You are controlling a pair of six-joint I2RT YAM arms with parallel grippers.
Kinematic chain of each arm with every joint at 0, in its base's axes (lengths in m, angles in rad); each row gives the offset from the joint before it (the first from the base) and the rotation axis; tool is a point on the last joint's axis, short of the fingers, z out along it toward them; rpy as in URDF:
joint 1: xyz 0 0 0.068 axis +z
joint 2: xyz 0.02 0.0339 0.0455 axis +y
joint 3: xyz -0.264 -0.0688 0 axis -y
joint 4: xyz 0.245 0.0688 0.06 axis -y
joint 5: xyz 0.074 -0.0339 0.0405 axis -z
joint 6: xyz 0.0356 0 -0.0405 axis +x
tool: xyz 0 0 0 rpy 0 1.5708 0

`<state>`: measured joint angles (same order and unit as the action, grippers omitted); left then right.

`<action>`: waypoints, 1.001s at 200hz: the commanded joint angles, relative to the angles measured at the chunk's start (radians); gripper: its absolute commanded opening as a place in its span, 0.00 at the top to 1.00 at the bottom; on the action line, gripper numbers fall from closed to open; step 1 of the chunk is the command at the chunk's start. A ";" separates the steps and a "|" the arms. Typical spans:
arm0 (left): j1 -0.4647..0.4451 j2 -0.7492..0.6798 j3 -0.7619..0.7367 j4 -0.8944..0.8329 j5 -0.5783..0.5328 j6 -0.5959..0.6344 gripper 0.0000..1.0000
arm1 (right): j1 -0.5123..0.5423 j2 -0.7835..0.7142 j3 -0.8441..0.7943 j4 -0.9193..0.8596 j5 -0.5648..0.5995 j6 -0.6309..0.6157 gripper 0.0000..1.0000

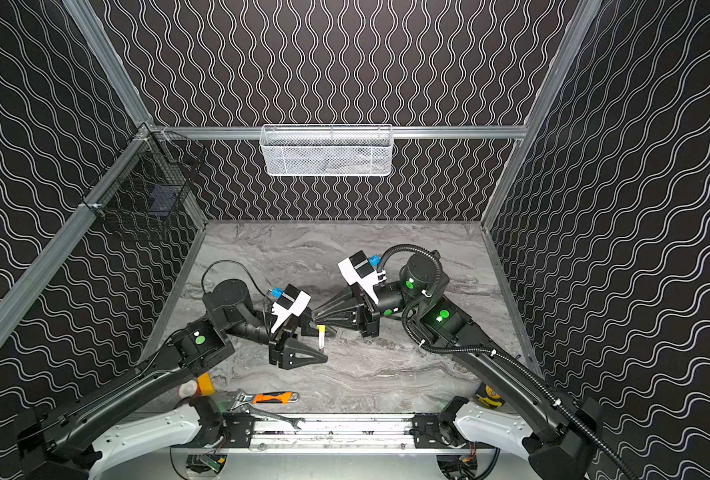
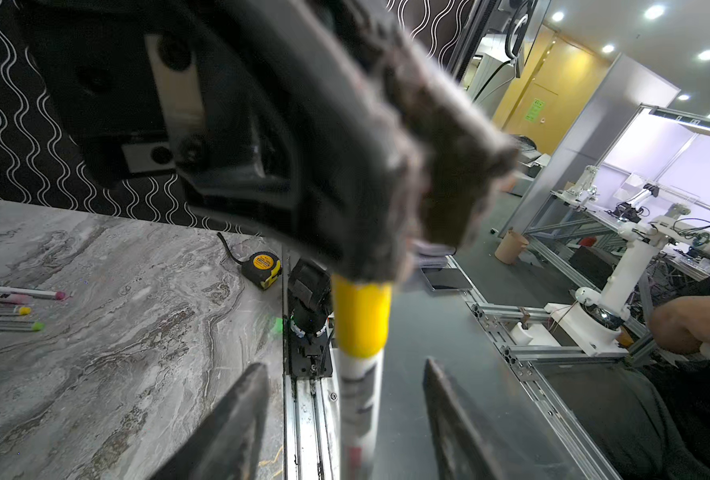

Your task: Insert the pens into the pen caps

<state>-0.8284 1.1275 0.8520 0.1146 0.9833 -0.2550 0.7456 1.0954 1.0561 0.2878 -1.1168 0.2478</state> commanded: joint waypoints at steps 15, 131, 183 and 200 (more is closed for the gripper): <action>-0.003 0.007 0.000 0.042 -0.012 0.019 0.85 | 0.002 -0.006 0.005 -0.030 0.046 -0.047 1.00; -0.003 -0.059 -0.034 0.135 -0.283 0.040 1.00 | 0.136 -0.067 -0.067 -0.242 0.642 0.019 1.00; -0.003 -0.068 -0.031 0.163 -0.316 0.039 1.00 | 0.169 -0.077 -0.145 -0.254 0.894 0.120 1.00; -0.003 -0.080 -0.033 0.136 -0.327 0.046 0.92 | 0.169 -0.068 -0.130 -0.263 0.911 0.121 1.00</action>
<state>-0.8288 1.0672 0.8017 0.0483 0.6395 -0.2558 0.9154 1.0077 0.9276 0.2031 -0.3420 0.3313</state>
